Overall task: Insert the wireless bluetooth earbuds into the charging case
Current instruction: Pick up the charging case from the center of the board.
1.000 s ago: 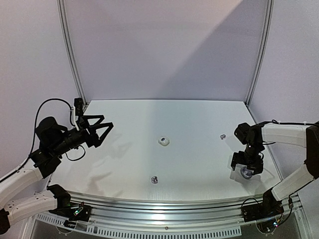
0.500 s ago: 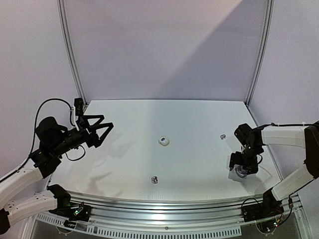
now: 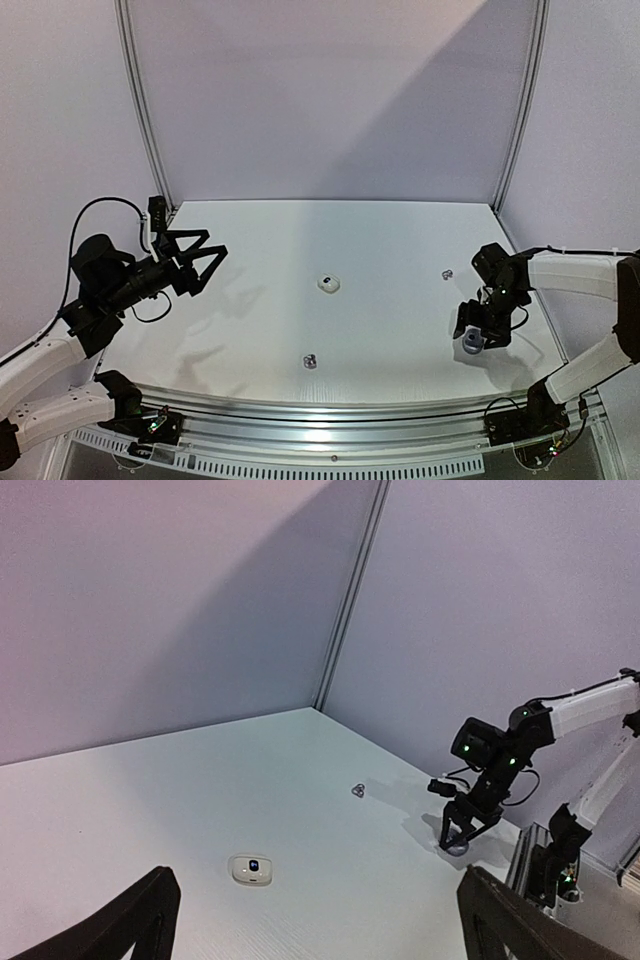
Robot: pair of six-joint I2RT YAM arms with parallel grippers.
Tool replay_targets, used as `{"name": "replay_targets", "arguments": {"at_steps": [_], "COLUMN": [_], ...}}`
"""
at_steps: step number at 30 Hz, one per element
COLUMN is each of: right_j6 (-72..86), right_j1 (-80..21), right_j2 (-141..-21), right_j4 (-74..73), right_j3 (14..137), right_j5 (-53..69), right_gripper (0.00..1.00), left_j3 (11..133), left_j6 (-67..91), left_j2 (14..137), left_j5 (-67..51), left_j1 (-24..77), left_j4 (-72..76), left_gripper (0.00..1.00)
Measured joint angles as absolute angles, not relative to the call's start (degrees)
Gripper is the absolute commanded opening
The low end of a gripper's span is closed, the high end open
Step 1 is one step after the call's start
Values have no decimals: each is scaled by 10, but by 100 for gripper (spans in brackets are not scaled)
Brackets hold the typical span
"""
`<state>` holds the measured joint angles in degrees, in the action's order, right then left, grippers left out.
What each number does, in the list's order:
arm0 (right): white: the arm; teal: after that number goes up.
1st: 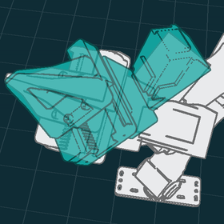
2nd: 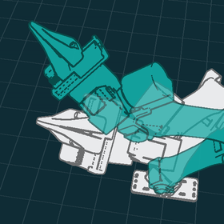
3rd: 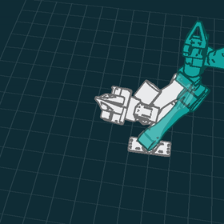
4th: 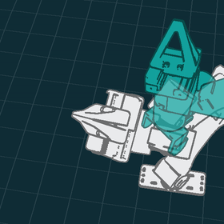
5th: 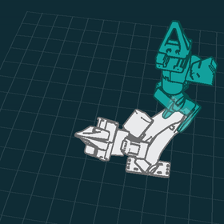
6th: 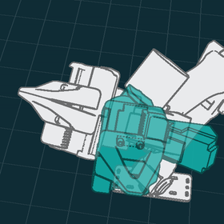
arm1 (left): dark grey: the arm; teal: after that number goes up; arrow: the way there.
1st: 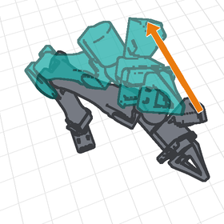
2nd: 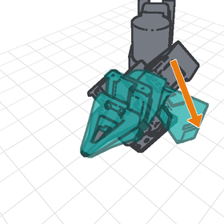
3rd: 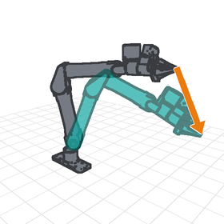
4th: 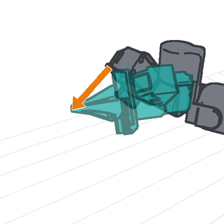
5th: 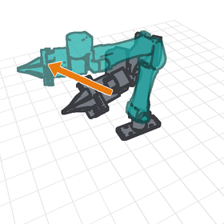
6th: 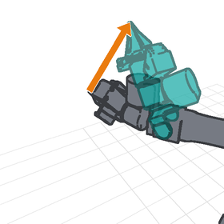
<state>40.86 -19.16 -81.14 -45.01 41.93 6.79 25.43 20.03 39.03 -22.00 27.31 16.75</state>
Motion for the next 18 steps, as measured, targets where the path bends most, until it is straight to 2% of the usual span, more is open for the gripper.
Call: {"name": "replay_targets", "arguments": {"at_steps": [3,7,15,18], "right_j6": [403,398,394,387], "right_j1": [-192,-192,-192,-192], "right_j2": [-828,-849,-847,-846], "right_j4": [-458,-462,-461,-460], "right_j3": [431,431,431,431], "right_j5": [55,42,37,41], "right_gripper": [67,59,25,19], "left_j3": [254,254,254,254], "left_j6": [199,199,198,198], "left_j2": [390,390,390,390], "left_j5": [-220,-220,-220,-220], "left_j1": [273,273,273,272], "left_j4": [168,168,169,168], "left_gripper": [99,99,99,99]}}
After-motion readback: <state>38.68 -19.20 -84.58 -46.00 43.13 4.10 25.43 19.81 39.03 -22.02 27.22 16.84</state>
